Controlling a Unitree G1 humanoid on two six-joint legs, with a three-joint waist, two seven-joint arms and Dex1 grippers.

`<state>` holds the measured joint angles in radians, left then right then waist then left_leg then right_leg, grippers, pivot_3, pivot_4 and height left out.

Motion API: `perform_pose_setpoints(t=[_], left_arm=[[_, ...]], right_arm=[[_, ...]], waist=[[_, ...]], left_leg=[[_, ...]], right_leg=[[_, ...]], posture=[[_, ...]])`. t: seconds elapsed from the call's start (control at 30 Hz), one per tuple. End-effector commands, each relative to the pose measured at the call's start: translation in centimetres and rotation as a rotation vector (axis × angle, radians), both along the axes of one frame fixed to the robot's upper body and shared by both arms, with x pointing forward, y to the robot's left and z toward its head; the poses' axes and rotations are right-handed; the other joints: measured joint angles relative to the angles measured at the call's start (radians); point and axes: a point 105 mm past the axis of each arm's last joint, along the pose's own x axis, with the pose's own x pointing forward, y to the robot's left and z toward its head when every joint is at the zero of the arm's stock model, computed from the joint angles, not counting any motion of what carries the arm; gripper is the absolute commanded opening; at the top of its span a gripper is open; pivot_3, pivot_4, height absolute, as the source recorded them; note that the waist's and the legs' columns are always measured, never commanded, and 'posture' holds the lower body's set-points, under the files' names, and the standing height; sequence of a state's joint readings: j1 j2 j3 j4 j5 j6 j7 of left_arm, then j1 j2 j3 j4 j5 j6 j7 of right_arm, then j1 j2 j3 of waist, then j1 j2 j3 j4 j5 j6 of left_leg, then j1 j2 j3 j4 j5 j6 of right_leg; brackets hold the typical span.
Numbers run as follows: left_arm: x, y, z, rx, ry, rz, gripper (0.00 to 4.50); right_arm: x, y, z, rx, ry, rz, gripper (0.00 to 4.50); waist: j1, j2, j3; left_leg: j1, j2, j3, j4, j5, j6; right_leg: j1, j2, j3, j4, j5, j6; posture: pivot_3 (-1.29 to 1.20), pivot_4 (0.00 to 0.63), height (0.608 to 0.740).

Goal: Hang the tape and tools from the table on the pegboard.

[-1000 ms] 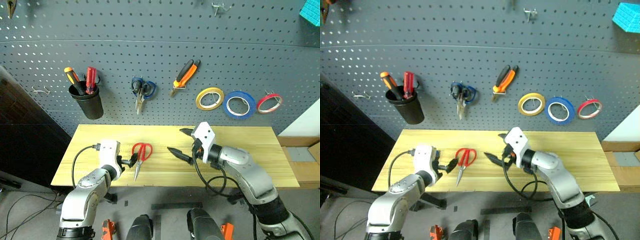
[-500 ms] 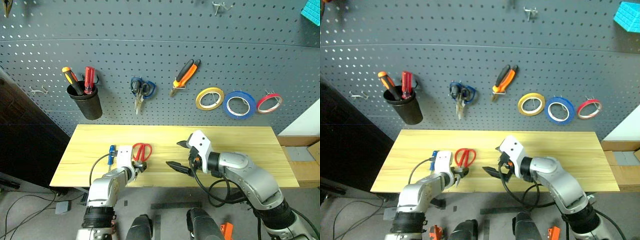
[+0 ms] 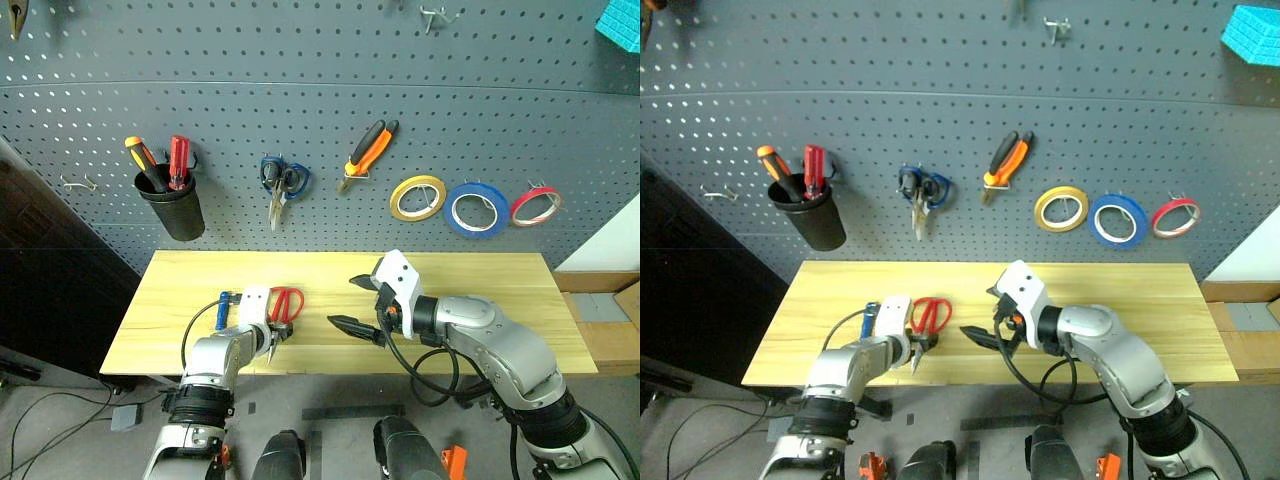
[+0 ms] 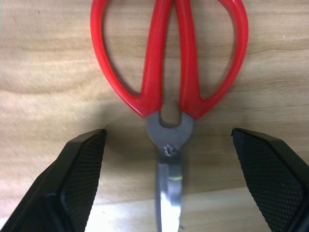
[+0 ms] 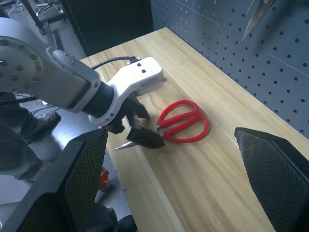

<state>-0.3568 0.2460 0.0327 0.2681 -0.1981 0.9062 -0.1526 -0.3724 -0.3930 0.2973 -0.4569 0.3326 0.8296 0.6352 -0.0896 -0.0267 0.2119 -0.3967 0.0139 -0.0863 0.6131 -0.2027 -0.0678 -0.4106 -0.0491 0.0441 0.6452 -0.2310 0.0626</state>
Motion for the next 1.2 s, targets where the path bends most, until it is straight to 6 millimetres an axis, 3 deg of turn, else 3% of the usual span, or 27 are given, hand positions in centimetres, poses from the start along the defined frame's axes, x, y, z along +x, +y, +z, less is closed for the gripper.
perform_pose_setpoints(t=[0.03,0.5,0.97,1.07,1.2], left_arm=[[-1.6,0.3,-2.4,-0.022,0.102,0.011,4.02],[-2.8,0.9,-3.5,-0.023,0.126,-0.056,0.03],[-2.3,1.7,-2.0,-0.037,0.008,-0.011,0.03],[-2.2,1.9,-1.4,-0.037,-0.04,0.001,0.65],[-1.8,1.8,-0.2,-0.039,-0.108,0.015,1.79]], right_arm=[[-0.3,0.3,1.1,0.018,-0.036,0.022,4.5],[-1.2,-0.9,-0.4,-0.14,-0.013,0.063,4.5],[-1.5,-1.1,-0.4,-0.147,-0.025,0.085,4.5],[-1.5,-1.2,-0.5,-0.156,-0.026,0.089,4.5],[-1.6,-1.4,-0.8,-0.168,-0.031,0.096,4.5]], waist=[[0.0,0.001,0.0],[-0.002,0.003,-0.004],[-0.01,0.003,-0.004],[-0.011,0.003,-0.004],[-0.014,0.003,-0.004]], left_leg=[[0.0,0.0,0.0,0.0,0.0,0.0],[0.0,0.0,0.0,0.0,0.0,0.0],[0.0,0.0,0.0,0.0,0.0,0.0],[0.0,0.0,0.0,0.0,0.0,0.0],[-0.001,0.0,0.0,0.0,0.0,0.0]], right_leg=[[0.0,0.0,0.0,0.0,0.0,0.0],[0.0,0.0,0.0,-0.001,-0.001,-0.001],[0.0,0.0,0.0,-0.001,-0.001,-0.001],[0.0,-0.001,0.0,-0.001,-0.001,-0.001],[0.0,0.0,0.0,-0.001,-0.001,-0.001]], posture=[[-0.14,0.182,0.74],[-0.16,0.178,0.74],[-0.16,0.177,0.74],[-0.16,0.178,0.74],[-0.15,0.176,0.74]])
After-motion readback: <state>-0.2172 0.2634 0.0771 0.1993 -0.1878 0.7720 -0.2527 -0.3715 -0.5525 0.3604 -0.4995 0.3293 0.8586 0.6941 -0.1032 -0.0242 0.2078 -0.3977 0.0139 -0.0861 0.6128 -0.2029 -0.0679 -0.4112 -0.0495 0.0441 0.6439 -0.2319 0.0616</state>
